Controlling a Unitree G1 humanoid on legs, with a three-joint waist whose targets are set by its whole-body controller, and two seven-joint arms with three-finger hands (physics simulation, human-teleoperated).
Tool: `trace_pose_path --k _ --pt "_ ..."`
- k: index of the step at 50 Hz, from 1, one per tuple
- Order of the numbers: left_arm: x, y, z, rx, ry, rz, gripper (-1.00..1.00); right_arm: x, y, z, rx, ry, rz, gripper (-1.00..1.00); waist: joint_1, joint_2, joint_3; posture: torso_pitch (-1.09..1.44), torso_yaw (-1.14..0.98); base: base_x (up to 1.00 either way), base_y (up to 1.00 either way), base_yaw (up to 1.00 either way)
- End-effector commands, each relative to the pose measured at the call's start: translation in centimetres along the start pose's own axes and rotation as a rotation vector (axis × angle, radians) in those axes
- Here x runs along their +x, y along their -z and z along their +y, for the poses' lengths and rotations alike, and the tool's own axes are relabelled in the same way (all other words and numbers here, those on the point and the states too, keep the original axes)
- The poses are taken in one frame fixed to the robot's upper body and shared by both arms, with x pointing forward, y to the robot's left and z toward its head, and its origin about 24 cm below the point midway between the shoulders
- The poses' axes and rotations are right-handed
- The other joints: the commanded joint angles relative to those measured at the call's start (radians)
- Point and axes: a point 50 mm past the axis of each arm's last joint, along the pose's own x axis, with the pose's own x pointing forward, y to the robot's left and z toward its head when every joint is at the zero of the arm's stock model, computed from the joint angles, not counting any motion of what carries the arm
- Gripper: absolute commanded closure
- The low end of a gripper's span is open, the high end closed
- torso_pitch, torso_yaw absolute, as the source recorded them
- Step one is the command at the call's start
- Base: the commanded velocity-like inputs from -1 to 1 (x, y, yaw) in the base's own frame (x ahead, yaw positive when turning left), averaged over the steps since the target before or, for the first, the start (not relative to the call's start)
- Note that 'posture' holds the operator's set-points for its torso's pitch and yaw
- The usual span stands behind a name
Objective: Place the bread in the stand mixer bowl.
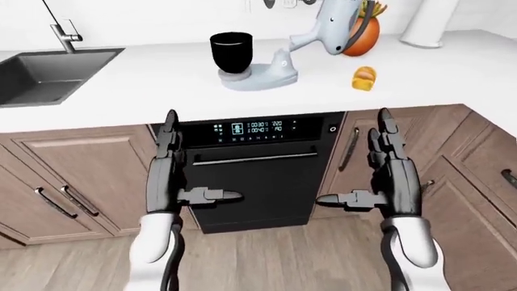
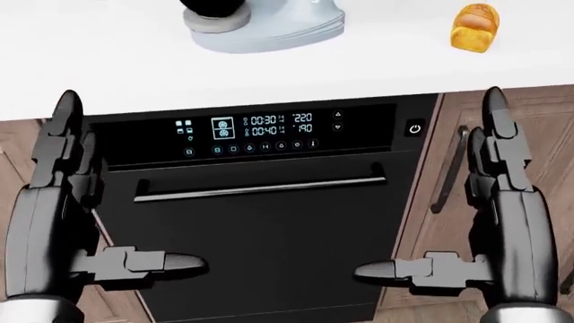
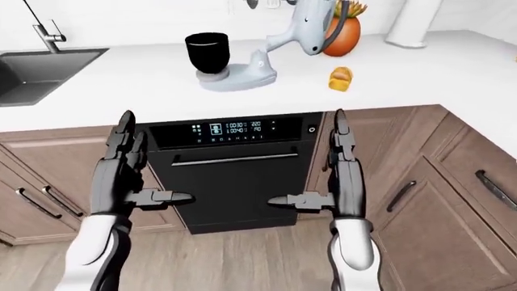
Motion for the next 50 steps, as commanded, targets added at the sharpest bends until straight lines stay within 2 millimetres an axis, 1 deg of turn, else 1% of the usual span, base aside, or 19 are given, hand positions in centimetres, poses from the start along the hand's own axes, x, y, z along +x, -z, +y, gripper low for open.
trace_pose_path --k 1,3,4,6,12,14,16,17,19,25,27,29,30,32,38,42,43,45,50 --pt "0.06 -1.23 0.22 0.006 -0.011 -0.072 -1.00 0.04 -1.37 0.09 0.007 -0.004 -0.078 -1.00 0.001 0.007 -0.012 0.00 0.00 0.19 0.00 0.00" --pt "0.05 -1.23 0.24 0.006 -0.012 -0.072 -1.00 0.03 -1.37 0.12 0.005 -0.006 -0.078 -1.00 0.003 0.075 -0.038 0.00 0.00 0.18 0.00 0.00" --pt "0.05 -1.19 0.26 0.006 -0.012 -0.072 -1.00 0.04 -1.37 0.13 0.005 -0.006 -0.078 -1.00 0.017 0.025 -0.026 0.00 0.00 0.19 0.00 0.00" --pt "0.08 -1.20 0.29 0.006 -0.014 -0.073 -1.00 0.06 -1.36 0.12 0.005 -0.007 -0.079 -1.00 0.019 0.037 -0.022 0.00 0.00 0.20 0.00 0.00" --pt "0.08 -1.20 0.34 0.006 -0.015 -0.072 -1.00 0.04 -1.39 0.15 0.004 -0.010 -0.081 -1.00 0.027 -0.019 -0.020 0.00 0.00 0.19 0.00 0.00" --pt "0.14 -1.10 0.35 0.007 -0.015 -0.072 -1.00 0.03 -1.38 0.13 0.005 -0.009 -0.082 -1.00 0.030 -0.054 -0.021 0.00 0.00 0.19 0.00 0.00" --pt "0.12 -1.18 0.38 0.007 -0.016 -0.072 -1.00 0.03 -1.39 0.15 0.005 -0.009 -0.082 -1.00 0.027 -0.120 -0.041 0.00 0.00 0.18 0.00 0.00" --pt "0.12 -1.26 0.39 0.007 -0.016 -0.074 -1.00 0.04 -1.39 0.16 0.005 -0.010 -0.082 -1.00 0.013 -0.071 -0.030 0.00 0.00 0.19 0.00 0.00" --pt "0.11 -1.18 0.37 0.008 -0.016 -0.074 -1.00 0.03 -1.36 0.15 0.005 -0.009 -0.082 -1.00 0.011 -0.087 -0.025 0.00 0.00 0.19 0.00 0.00" --pt "0.10 -1.36 0.38 0.008 -0.016 -0.076 -1.00 0.00 -1.39 0.16 0.006 -0.009 -0.083 -1.00 0.006 -0.030 -0.011 0.00 0.00 0.19 0.00 0.00" --pt "0.11 -1.43 0.41 0.007 -0.015 -0.076 -1.00 -0.02 -1.41 0.14 0.006 -0.010 -0.083 -1.00 0.001 0.005 -0.014 0.00 0.00 0.19 0.00 0.00" --pt "0.11 -1.43 0.43 0.007 -0.016 -0.077 -1.00 -0.02 -1.44 0.12 0.006 -0.010 -0.083 -1.00 0.002 0.072 -0.038 0.00 0.00 0.19 0.00 0.00" --pt "0.11 -1.39 0.42 0.007 -0.016 -0.077 -1.00 -0.01 -1.44 0.11 0.006 -0.010 -0.082 -1.00 0.017 0.023 -0.025 0.00 0.00 0.19 0.00 0.00" --pt "0.12 -1.40 0.45 0.006 -0.017 -0.077 -1.00 -0.01 -1.44 0.11 0.006 -0.010 -0.083 -1.00 0.019 0.037 -0.022 0.00 0.00 0.19 0.00 0.00" --pt "0.02 -1.44 0.53 0.006 -0.020 -0.078 -1.00 -0.04 -1.44 0.11 0.005 -0.010 -0.084 -1.00 0.027 -0.018 -0.019 0.00 0.00 0.19 0.00 0.00" --pt "0.01 -1.30 0.56 0.006 -0.022 -0.077 -1.00 -0.03 -1.40 0.07 0.005 -0.009 -0.085 -1.00 0.027 -0.117 -0.041 0.00 0.00 0.19 0.00 0.00" --pt "0.01 -1.30 0.57 0.005 -0.022 -0.077 -1.00 -0.03 -1.35 0.08 0.005 -0.009 -0.085 -1.00 0.014 -0.071 -0.028 0.00 0.00 0.19 0.00 0.00" --pt "-0.02 -1.34 0.58 0.005 -0.023 -0.078 -1.00 -0.01 -1.33 0.10 0.005 -0.010 -0.085 -1.00 0.012 -0.085 -0.024 0.00 0.00 0.19 0.00 0.00" --pt "-0.03 -1.36 0.74 0.004 -0.026 -0.078 -1.00 -0.01 -1.27 0.19 0.005 -0.011 -0.085 -1.00 0.007 -0.042 -0.014 0.00 0.00 0.19 0.00 0.00"
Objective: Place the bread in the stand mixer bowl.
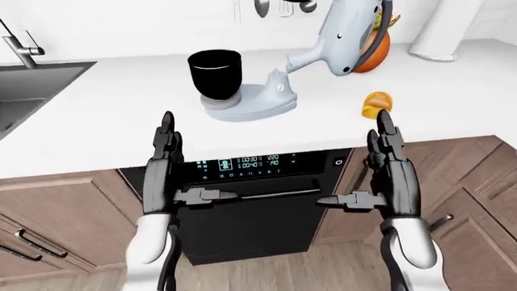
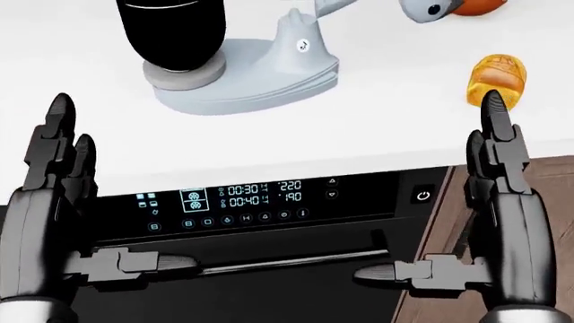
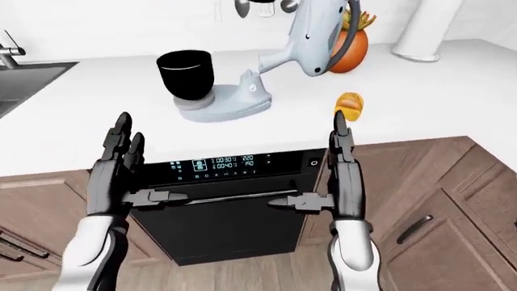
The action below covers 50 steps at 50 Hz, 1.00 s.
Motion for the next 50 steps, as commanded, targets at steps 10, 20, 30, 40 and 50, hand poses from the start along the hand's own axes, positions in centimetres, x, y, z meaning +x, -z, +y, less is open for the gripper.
trace_pose_path --k 10,20,30,40,50 --pt "0.03 -1.45 0.37 0.004 -0.018 -0.087 -1.00 0.06 -1.49 0.26 0.007 -0.008 -0.089 -1.00 0.017 0.054 -0.025 0.00 0.00 0.19 0.00 0.00" --pt "-0.09 -1.29 0.52 0.001 -0.022 -0.087 -1.00 0.03 -1.30 0.27 0.006 -0.006 -0.086 -1.00 0.013 -0.051 -0.022 0.00 0.00 0.19 0.00 0.00" --pt "-0.11 -1.27 0.61 -0.001 -0.025 -0.086 -1.00 0.05 -1.19 0.34 0.006 -0.007 -0.084 -1.00 -0.004 0.060 -0.016 0.00 0.00 0.19 0.00 0.00" --pt "-0.16 -1.46 0.75 -0.004 -0.029 -0.090 -1.00 0.16 -1.13 0.36 0.013 -0.008 -0.080 -1.00 0.024 0.009 -0.016 0.00 0.00 0.10 0.00 0.00" --pt "-0.42 -1.66 1.21 -0.006 -0.044 -0.095 -1.00 0.15 -1.06 0.45 0.015 -0.011 -0.082 -1.00 0.025 -0.007 -0.045 0.00 0.00 0.01 0.00 0.00"
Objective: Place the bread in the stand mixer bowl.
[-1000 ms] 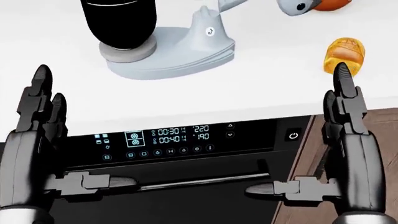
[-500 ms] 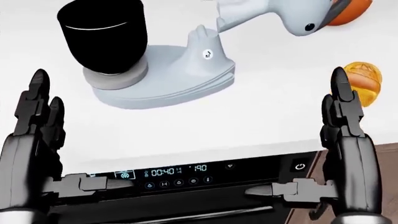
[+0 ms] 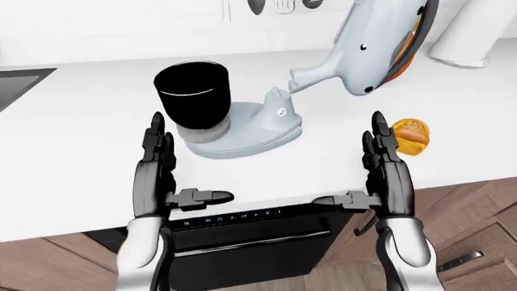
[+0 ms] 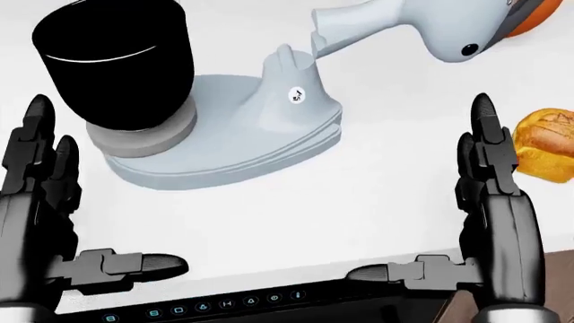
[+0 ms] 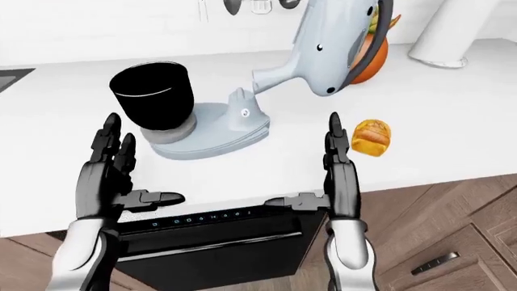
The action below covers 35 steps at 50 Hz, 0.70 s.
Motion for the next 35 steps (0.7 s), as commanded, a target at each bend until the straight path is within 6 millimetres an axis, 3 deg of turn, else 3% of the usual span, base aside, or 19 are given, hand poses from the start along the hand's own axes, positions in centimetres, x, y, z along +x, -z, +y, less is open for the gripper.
trace_pose_path --k 1,19,35 --pt "0.0 -1.5 0.3 0.002 -0.011 -0.085 -1.00 0.0 -1.5 0.0 0.000 0.003 -0.086 -1.00 0.000 -0.003 -0.019 0.00 0.00 0.00 0.00 0.00" --pt "-0.2 -2.4 1.2 -0.002 -0.045 -0.107 -1.00 -0.2 -2.0 -0.3 -0.007 0.013 -0.106 -1.00 -0.013 0.003 -0.014 0.00 0.00 0.00 0.00 0.00" --pt "-0.2 -3.0 1.5 -0.004 -0.055 -0.115 -1.00 -2.3 -3.9 -2.8 -0.036 0.084 -0.145 -1.00 -0.008 0.001 -0.012 0.00 0.00 0.00 0.00 0.00"
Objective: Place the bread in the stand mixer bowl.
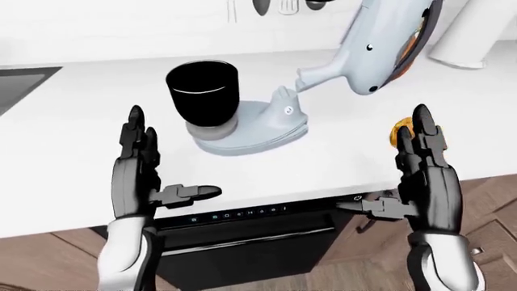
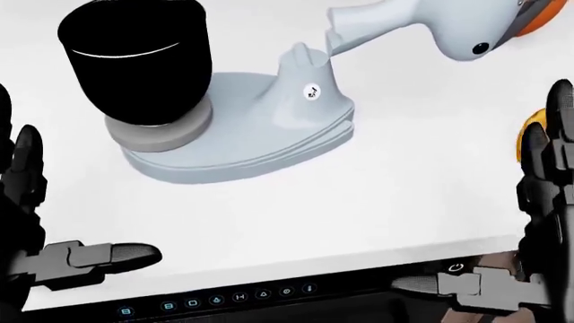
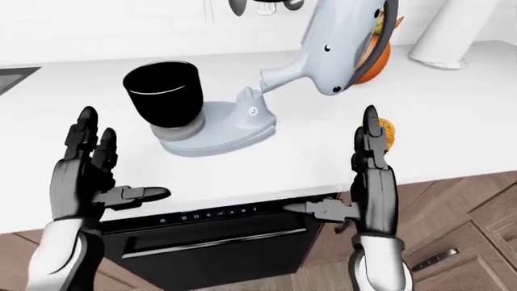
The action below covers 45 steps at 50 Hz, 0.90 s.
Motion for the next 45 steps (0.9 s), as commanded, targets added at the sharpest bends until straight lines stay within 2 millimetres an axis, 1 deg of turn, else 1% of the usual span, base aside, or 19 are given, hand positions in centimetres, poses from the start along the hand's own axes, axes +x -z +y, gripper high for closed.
trace_pose_path --k 1,6,7,8,11,16,18,23,31,35,45 --pt "0.0 -1.4 -0.1 -0.001 0.007 -0.081 -1.00 -0.1 -1.3 -0.2 -0.002 0.003 -0.067 -1.00 0.000 0.001 -0.013 0.00 0.00 0.00 0.00 0.00" --pt "0.2 -1.7 -0.3 0.002 0.013 -0.083 -1.00 -0.4 -1.8 -1.3 -0.010 0.044 -0.070 -1.00 0.000 0.001 -0.015 0.00 0.00 0.00 0.00 0.00" --pt "0.2 -1.7 -0.3 0.002 0.013 -0.083 -1.00 -0.4 -1.9 -1.9 -0.021 0.089 -0.068 -1.00 0.000 0.000 -0.015 0.00 0.00 0.00 0.00 0.00" --pt "0.2 -1.6 -0.3 0.003 0.013 -0.083 -1.00 -0.4 -1.9 -2.1 -0.022 0.096 -0.067 -1.00 0.000 0.000 -0.015 0.00 0.00 0.00 0.00 0.00" --pt "0.3 -1.7 -0.4 0.003 0.014 -0.083 -1.00 0.0 -2.3 -3.2 -0.050 0.160 -0.039 -1.00 0.001 -0.001 -0.015 0.00 0.00 0.00 0.00 0.00" --pt "0.3 -1.6 -0.4 0.002 0.015 -0.082 -1.00 1.3 -2.1 -4.2 -0.072 0.204 0.024 -1.00 0.001 -0.003 -0.016 0.00 0.00 0.00 0.00 0.00" --pt "0.3 -1.7 -0.4 0.002 0.015 -0.082 -1.00 1.8 -2.6 -4.7 -0.072 0.219 0.030 -1.00 0.000 -0.005 -0.017 0.00 0.00 0.00 0.00 0.00" --pt "0.4 -1.7 -0.4 0.001 0.014 -0.082 -1.00 2.6 -2.9 -5.2 -0.068 0.230 0.048 -1.00 0.002 -0.007 -0.015 0.00 0.00 0.00 0.00 0.00" --pt "0.4 -1.6 -0.4 0.001 0.013 -0.081 -1.00 4.5 -3.2 -5.9 -0.089 0.215 0.075 -1.00 0.002 -0.011 -0.016 0.00 0.00 0.00 0.00 0.00" --pt "0.4 -1.6 -0.4 0.000 0.013 -0.081 -1.00 5.3 -2.8 -6.2 -0.102 0.213 0.089 -1.00 0.002 -0.012 -0.015 0.00 0.00 0.00 0.00 0.00" --pt "0.4 -1.5 -0.3 0.000 0.011 -0.080 -1.00 6.5 -2.7 -7.1 -0.107 0.218 0.100 -1.00 0.003 -0.014 -0.015 0.00 0.00 0.00 0.00 0.00"
